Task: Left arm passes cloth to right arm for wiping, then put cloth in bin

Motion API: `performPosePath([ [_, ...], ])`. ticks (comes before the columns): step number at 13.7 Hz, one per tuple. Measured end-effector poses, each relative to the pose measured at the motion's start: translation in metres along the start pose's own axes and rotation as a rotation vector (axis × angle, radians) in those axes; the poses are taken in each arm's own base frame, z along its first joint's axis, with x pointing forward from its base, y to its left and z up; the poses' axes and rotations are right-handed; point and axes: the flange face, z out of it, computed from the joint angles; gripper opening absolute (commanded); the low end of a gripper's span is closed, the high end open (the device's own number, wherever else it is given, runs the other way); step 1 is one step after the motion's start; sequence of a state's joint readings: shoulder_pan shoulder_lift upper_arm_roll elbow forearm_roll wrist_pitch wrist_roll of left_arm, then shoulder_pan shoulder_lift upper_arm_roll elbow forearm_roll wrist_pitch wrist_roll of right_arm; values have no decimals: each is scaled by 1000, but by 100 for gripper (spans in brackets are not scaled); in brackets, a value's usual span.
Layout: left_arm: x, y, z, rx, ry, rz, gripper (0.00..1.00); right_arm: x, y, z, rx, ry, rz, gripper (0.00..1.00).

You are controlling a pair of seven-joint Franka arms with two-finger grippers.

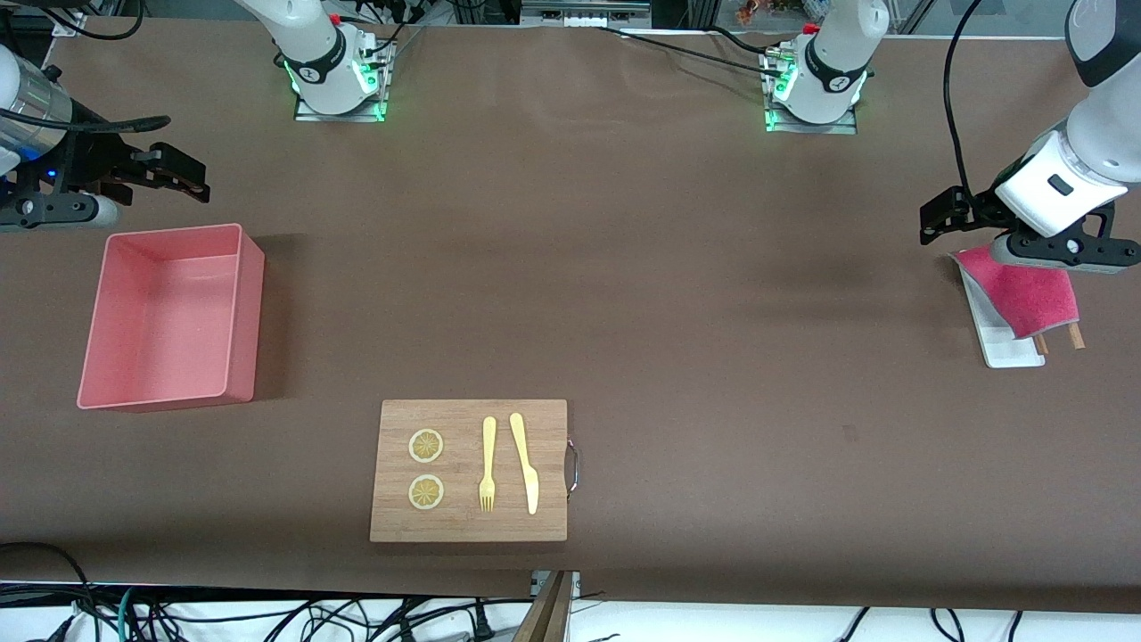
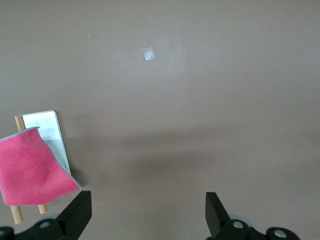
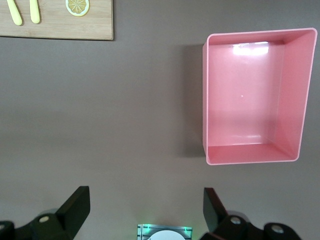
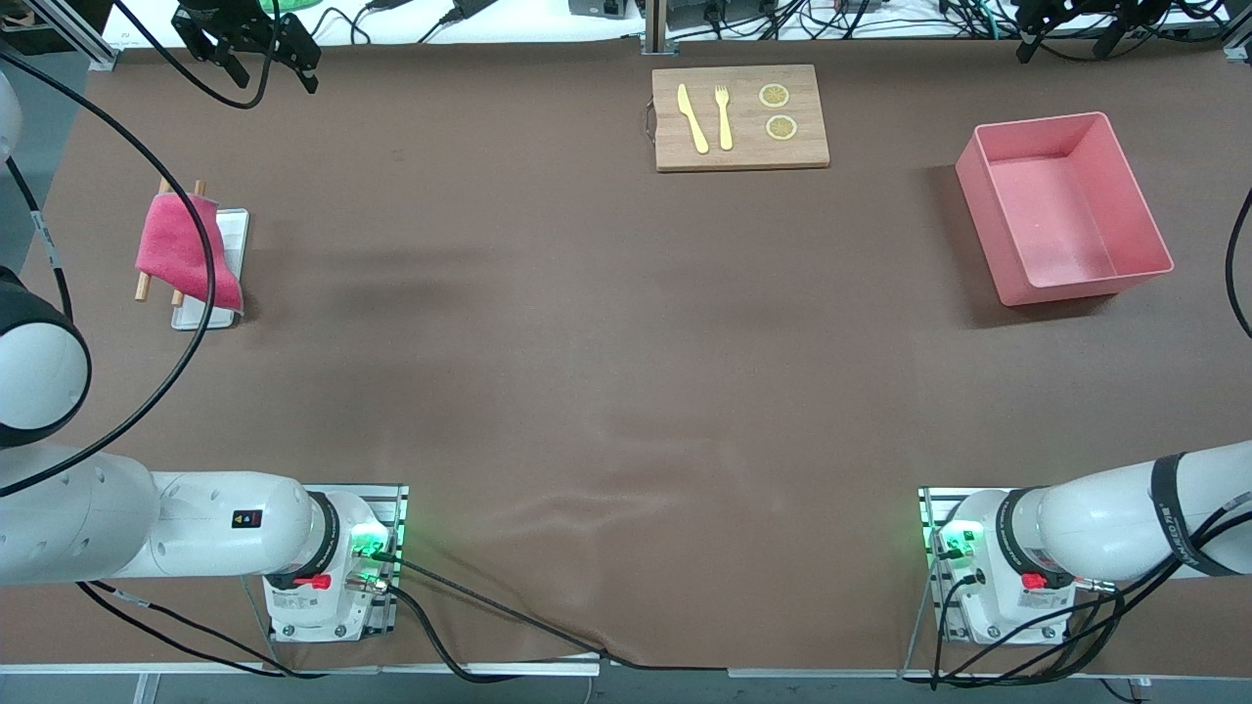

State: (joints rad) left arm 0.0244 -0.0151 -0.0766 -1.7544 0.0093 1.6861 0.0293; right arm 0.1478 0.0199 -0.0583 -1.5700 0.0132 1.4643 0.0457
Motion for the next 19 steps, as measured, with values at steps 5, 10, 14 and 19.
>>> performPosePath([
  [5, 1, 0, 0, 0, 0, -1, 100, 0, 3, 0, 1, 0, 5, 100],
  [10, 3, 15, -7, 1, 10, 27, 100, 0, 3, 0, 1, 0, 5, 100],
  [14, 3, 13, -6, 1, -1, 24, 100, 0, 3, 0, 1, 0, 5, 100],
  [19, 5, 5, 9, 4, -52, 13, 100, 0, 3, 0, 1, 0, 5, 100],
])
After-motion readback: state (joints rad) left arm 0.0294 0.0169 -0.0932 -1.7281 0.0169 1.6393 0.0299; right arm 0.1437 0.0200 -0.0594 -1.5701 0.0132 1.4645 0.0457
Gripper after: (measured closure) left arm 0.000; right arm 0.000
